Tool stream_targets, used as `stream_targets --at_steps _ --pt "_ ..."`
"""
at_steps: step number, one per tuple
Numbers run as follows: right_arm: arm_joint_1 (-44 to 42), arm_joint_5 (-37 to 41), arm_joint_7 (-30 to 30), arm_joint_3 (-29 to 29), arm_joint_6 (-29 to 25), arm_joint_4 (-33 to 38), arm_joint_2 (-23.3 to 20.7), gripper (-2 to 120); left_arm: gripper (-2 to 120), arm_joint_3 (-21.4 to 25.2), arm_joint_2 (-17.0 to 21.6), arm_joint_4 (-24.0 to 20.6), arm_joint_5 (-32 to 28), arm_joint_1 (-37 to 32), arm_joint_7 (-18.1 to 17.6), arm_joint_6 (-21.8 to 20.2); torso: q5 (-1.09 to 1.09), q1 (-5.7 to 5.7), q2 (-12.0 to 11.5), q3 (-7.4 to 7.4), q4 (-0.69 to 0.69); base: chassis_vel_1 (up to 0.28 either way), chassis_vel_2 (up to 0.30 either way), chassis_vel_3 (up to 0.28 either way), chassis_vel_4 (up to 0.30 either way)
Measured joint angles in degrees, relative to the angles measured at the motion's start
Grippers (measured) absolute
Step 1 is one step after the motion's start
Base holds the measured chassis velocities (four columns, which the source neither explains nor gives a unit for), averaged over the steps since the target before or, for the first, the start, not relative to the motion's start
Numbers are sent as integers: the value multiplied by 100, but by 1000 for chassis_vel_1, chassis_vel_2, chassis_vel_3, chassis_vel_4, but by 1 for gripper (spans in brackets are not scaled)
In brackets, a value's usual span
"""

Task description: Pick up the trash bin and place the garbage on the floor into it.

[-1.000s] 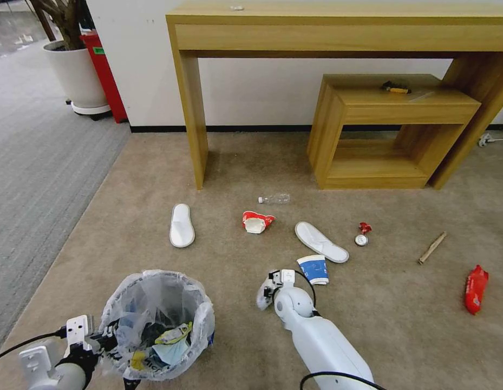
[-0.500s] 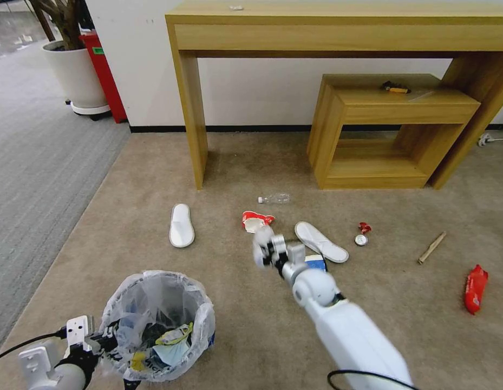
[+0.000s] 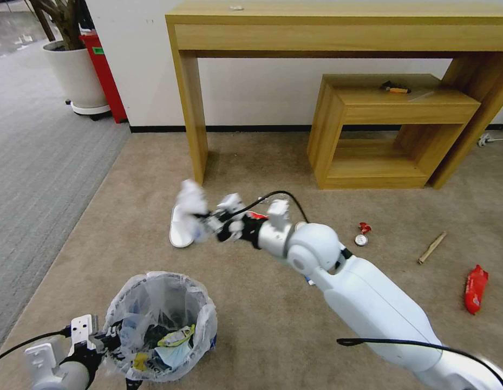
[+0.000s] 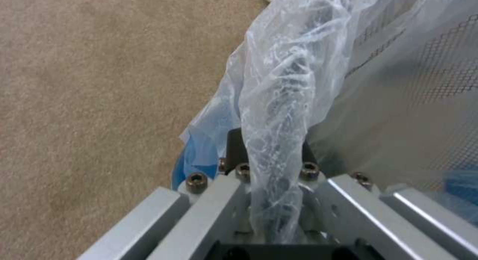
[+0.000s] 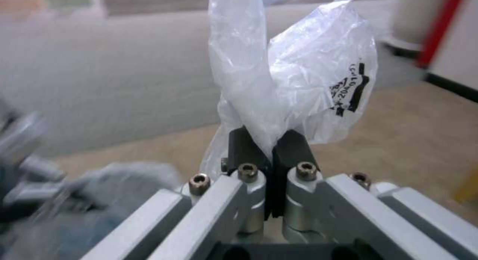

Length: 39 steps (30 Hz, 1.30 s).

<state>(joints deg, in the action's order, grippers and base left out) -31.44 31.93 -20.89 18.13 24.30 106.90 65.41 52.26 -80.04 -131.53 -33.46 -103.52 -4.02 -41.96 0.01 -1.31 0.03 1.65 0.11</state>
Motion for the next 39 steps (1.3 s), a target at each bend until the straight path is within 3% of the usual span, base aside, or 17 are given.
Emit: stream_targets --at_steps 6,13,18,20,22,23,26,28,30,32,37,39 --pt "322 -275 -174 1047 -80 81 22 0 0 -137 324 52 -244 242 -175 -25 0 0 0 0 1 0 0 0 0" --pt "463 -491 -94 1682 -85 7 156 0 0 -224 644 169 -435 411 -230 -25 0 0 0 0 1 0 0 0 0" --pt "451 -907 -21 1821 -50 -116 228 0 0 -236 692 197 -487 427 -228 -25 0 0 0 0 1 0 0 0 0" --pt "428 -1029 114 1890 41 -129 256 13 0 -208 697 211 -506 421 -211 -25 0 0 0 0 1 0 0 0 0" --pt "426 -1029 128 1895 53 -129 258 14 0 -206 699 212 -507 421 -210 -26 0 0 0 0 1 0 0 0 0" --pt "419 -1028 183 1910 94 -129 277 22 0 -193 705 216 -515 422 -199 -25 0 0 0 0 1 0 0 0 0" --pt "404 -977 243 1911 124 -129 299 29 0 -187 702 217 -515 425 -188 -25 0 0 0 0 1 0 0 0 0" --pt "358 -873 315 1880 188 -112 277 41 0 -166 669 199 -530 431 -183 -25 0 0 0 0 0 0 0 0 0" --pt "348 -867 316 1868 194 -105 261 43 0 -164 669 196 -532 431 -182 -25 1 0 0 0 0 0 0 0 0" --pt "284 -859 316 1806 227 -78 182 54 0 -160 669 190 -533 434 -180 -25 0 0 0 0 1 0 0 0 0" --pt "225 -857 321 1764 228 -58 142 68 0 -168 659 193 -526 444 -179 -24 1 0 0 0 1 0 0 0 0" --pt "205 -851 335 1751 220 -52 151 78 0 -177 640 194 -513 438 -177 -25 0 0 0 0 1 0 0 0 0"
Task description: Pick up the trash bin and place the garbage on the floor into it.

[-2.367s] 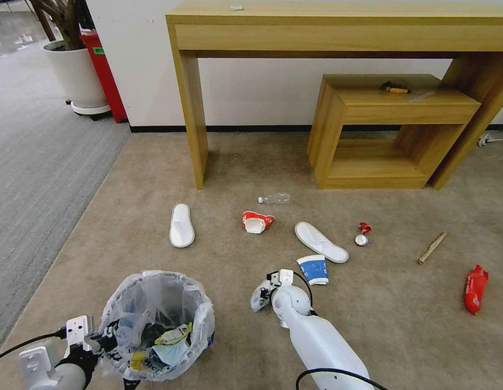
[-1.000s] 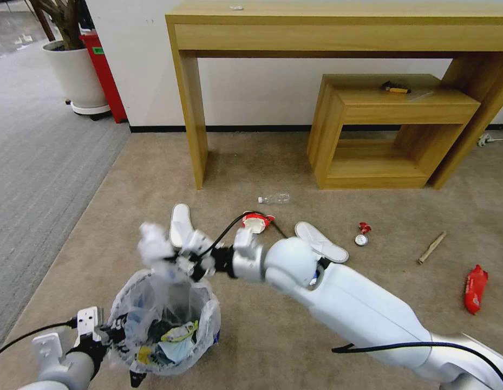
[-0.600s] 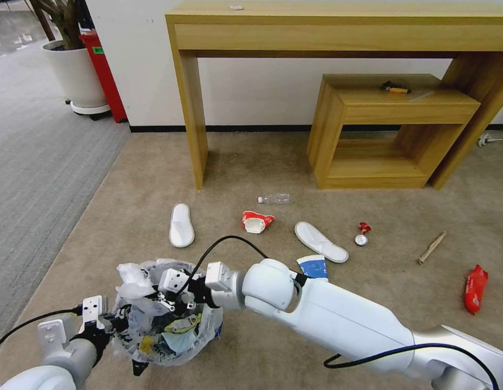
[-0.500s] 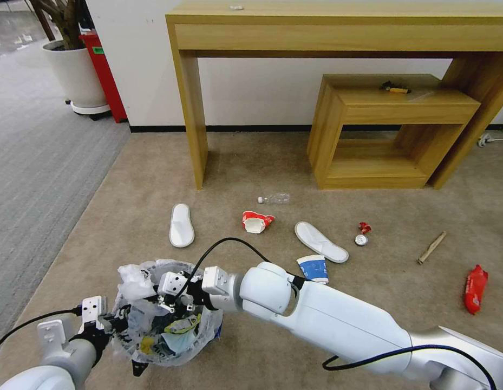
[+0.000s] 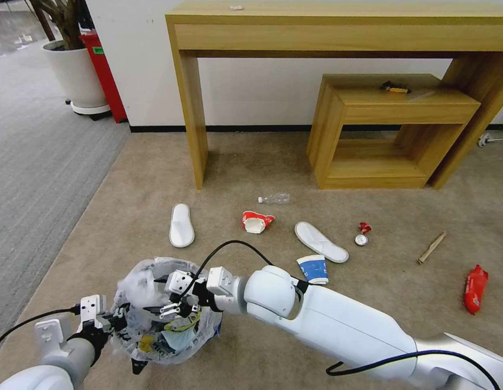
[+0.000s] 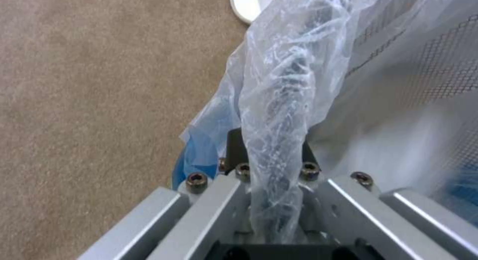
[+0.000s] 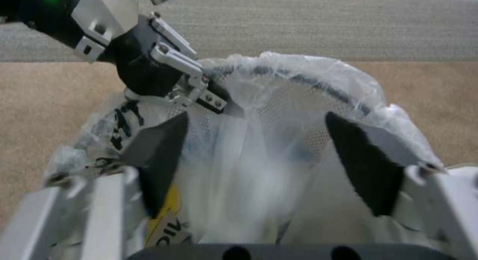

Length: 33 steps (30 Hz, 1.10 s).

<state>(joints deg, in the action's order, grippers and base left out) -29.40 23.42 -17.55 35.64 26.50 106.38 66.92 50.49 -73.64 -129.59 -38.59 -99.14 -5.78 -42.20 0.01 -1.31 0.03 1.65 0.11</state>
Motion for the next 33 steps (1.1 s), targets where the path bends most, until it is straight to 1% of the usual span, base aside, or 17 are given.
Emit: stream_targets --at_steps 1,3,6,9,11,13,15,17,18,19,20,23,24,25,30,31,33 --pt "0 0 0 0 0 0 0 78 0 0 0 0 0 0 0 0 0 0 0 0 0 0 0 0 0" --pt "-8 6 59 -17 -39 11 26 89 0 0 -9 -5 8 -13 1 0 0 0 0 0 0 0 0 0 0" --pt "-62 22 150 -166 -82 82 39 98 0 30 -15 -16 12 -29 13 1 0 0 0 0 0 0 0 0 0" --pt "-156 77 298 -383 -87 164 35 100 0 67 -36 -13 46 -47 60 2 0 0 0 0 0 0 0 0 0" --pt "-429 243 722 -871 -33 289 -25 100 0 128 -86 19 96 -95 141 4 0 0 0 0 -1 0 0 0 0" --pt "-513 271 821 -1023 -17 300 -44 100 0 145 -99 28 108 -110 161 4 0 0 0 0 0 0 0 0 0" --pt "-873 318 1154 -1610 -11 282 -175 100 0 187 -115 37 127 -142 209 4 1 0 0 0 0 0 0 0 0" --pt "-981 320 1227 -1774 -25 260 -219 100 0 193 -116 37 128 -147 215 5 1 0 0 0 -1 0 0 0 0" --pt "-1222 293 1331 -2136 -67 209 -317 100 0 202 -118 37 129 -155 226 7 1 0 0 0 0 0 0 0 0" --pt "-1403 227 1373 -2379 -125 160 -367 100 0 202 -122 39 132 -155 230 7 1 0 0 0 0 0 0 0 0" --pt "-1403 227 1373 -2379 -125 160 -367 100 0 202 -122 39 132 -155 230 7 1 0 0 0 0 0 0 0 0" --pt "-1936 -233 1522 -3017 -497 -94 -437 100 0 174 -174 92 209 -136 264 8 2 0 0 0 0 0 0 0 0" --pt "-1936 -233 1522 -3017 -497 -94 -437 100 0 174 -174 92 209 -136 264 8 2 0 0 0 0 0 0 0 0" --pt "-2219 -449 1564 -3361 -645 -207 -442 100 0 155 -210 105 251 -134 280 8 2 0 0 0 0 0 0 0 0" --pt "-2814 -669 1576 -4050 -757 -225 -445 100 0 152 -279 88 302 -180 330 9 2 0 0 0 1 0 0 0 0" --pt "-2814 -669 1576 -4050 -757 -225 -445 100 0 152 -279 88 302 -180 330 9 2 0 0 0 1 0 0 0 0" --pt "-3204 -864 1572 -4517 -841 -247 -366 100 0 179 -317 23 312 -230 353 9 2 0 0 -1 0 0 0 0 0"
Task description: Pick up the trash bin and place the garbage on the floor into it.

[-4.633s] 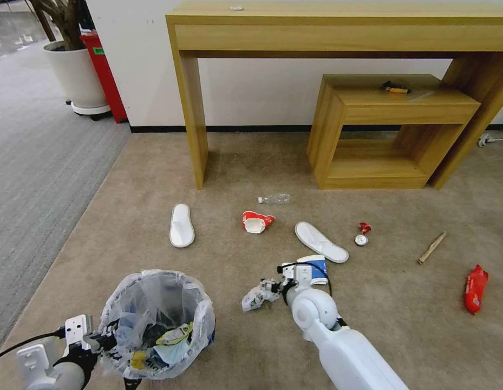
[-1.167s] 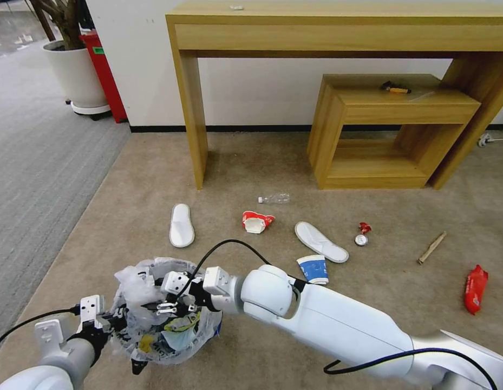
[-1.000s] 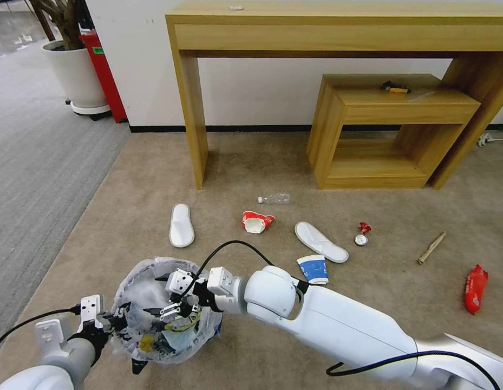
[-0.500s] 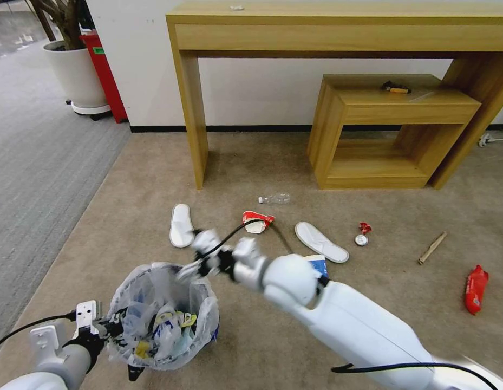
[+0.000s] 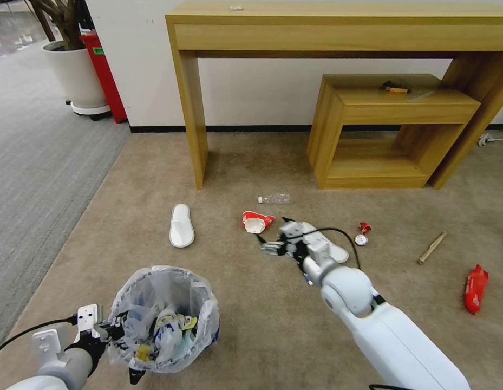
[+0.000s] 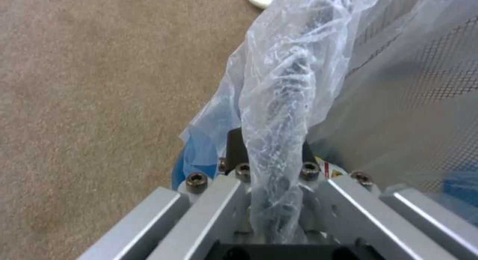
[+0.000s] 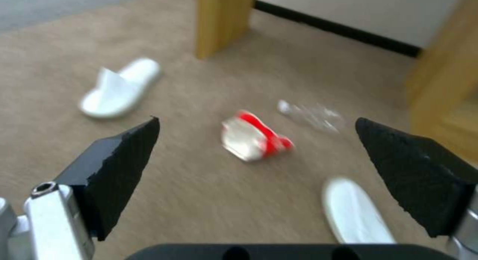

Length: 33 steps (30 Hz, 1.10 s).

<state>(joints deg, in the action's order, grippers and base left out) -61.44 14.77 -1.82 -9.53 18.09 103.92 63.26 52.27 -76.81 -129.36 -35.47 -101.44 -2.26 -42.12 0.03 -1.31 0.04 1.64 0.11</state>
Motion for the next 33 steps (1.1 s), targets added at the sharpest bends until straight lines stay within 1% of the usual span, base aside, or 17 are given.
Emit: stream_targets --at_steps 1,2,6,10,15,19,23,26,27,30,31,33 --pt "-146 -63 -2 -176 -34 -25 34 100 0 10 -10 -23 0 -16 4 0 0 0 0 0 0 0 0 0 0" --pt "-146 -63 -2 -176 -34 -25 34 100 0 10 -10 -23 0 -16 4 0 0 0 0 0 0 0 0 0 0" --pt "-647 -104 -145 -747 -162 -43 76 100 0 9 -41 -40 32 -26 12 0 0 0 0 0 1 0 0 0 0" --pt "-825 -101 -202 -981 -279 -65 56 100 0 -22 -45 -36 71 -18 15 0 -1 0 0 0 1 0 0 0 0" --pt "-854 -74 -229 -1076 -293 -96 58 100 0 -16 -31 -26 103 -4 0 0 -2 0 0 0 1 0 0 0 0" --pt "-833 -62 -239 -1076 -302 -131 87 100 0 70 -33 -20 110 -26 -124 -1 -1 1 0 0 1 -54 44 63 -36" --pt "-797 -52 -244 -1045 -303 -155 113 100 0 237 -106 120 89 -68 -109 -2 -2 0 0 1 -1 -113 118 129 -127" --pt "-749 -16 -251 -1038 -301 -194 86 100 0 489 -160 306 -9 -105 11 -2 -3 -1 0 2 0 -123 115 117 -120" --pt "-749 -16 -251 -1038 -301 -194 86 100 0 489 -160 306 -9 -105 11 -2 -3 -1 0 2 0 -98 115 91 -116" --pt "-703 18 -265 -1080 -301 -255 64 100 0 815 -191 454 -129 -137 123 -2 -3 -1 0 1 0 -74 78 87 -80" --pt "-703 18 -265 -1080 -301 -255 64 100 0 815 -191 454 -129 -137 123 -2 -3 -1 0 1 0 -57 65 85 -74" --pt "-684 55 -289 -1126 -308 -319 54 100 0 1045 -200 538 -171 -185 255 -2 -3 0 0 1 0 -28 37 24 -37"
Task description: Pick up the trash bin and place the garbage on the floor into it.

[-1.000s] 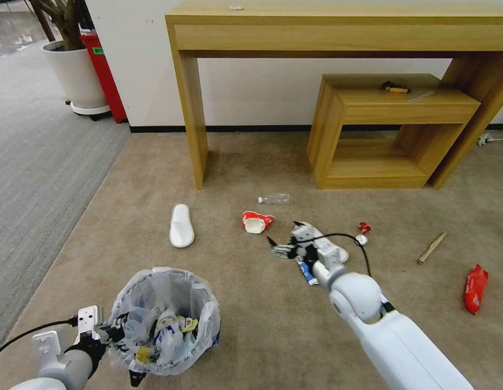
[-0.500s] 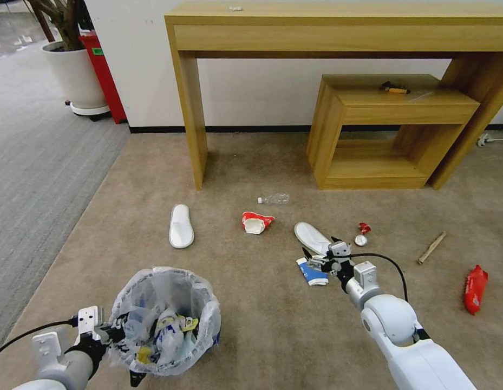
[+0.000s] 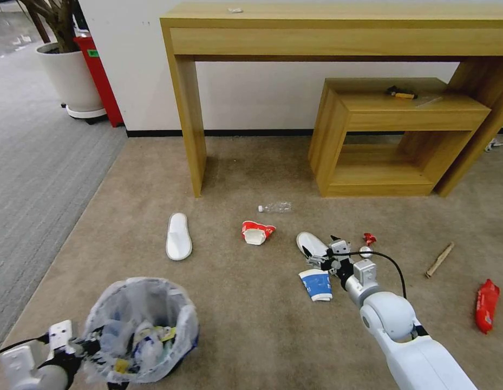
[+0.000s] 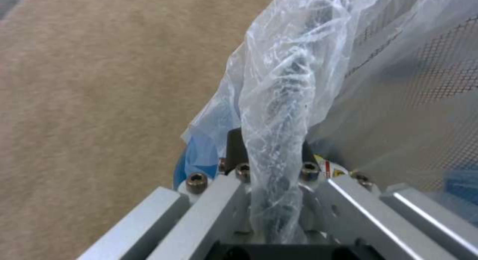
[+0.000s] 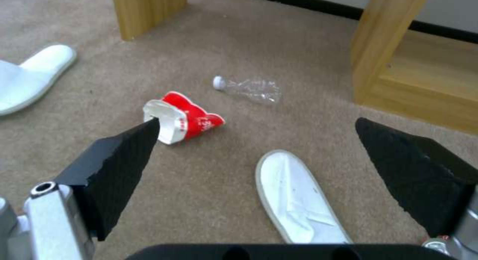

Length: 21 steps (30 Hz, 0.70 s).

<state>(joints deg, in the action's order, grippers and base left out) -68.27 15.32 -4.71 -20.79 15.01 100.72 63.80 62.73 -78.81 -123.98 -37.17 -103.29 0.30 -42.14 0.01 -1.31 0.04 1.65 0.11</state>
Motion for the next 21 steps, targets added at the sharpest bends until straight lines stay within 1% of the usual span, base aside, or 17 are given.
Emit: stream_targets --at_steps 5,10,16,21 --pt "13 11 -55 -59 -71 -151 -24 100 0 302 3 87 -78 -115 160 0 1 0 0 0 0 -34 27 26 -24" --pt "19 -8 -80 -67 -132 -249 15 100 0 346 -3 108 -93 -119 183 0 1 0 0 0 0 -71 59 69 -71" --pt "-36 -53 -88 -85 -193 -288 38 100 0 352 -34 163 -96 -95 205 0 1 0 0 0 1 -102 105 106 -108" --pt "-118 -132 -106 -46 -189 -330 9 100 0 494 -47 281 -97 -99 301 0 0 0 0 0 1 -108 117 116 -103"
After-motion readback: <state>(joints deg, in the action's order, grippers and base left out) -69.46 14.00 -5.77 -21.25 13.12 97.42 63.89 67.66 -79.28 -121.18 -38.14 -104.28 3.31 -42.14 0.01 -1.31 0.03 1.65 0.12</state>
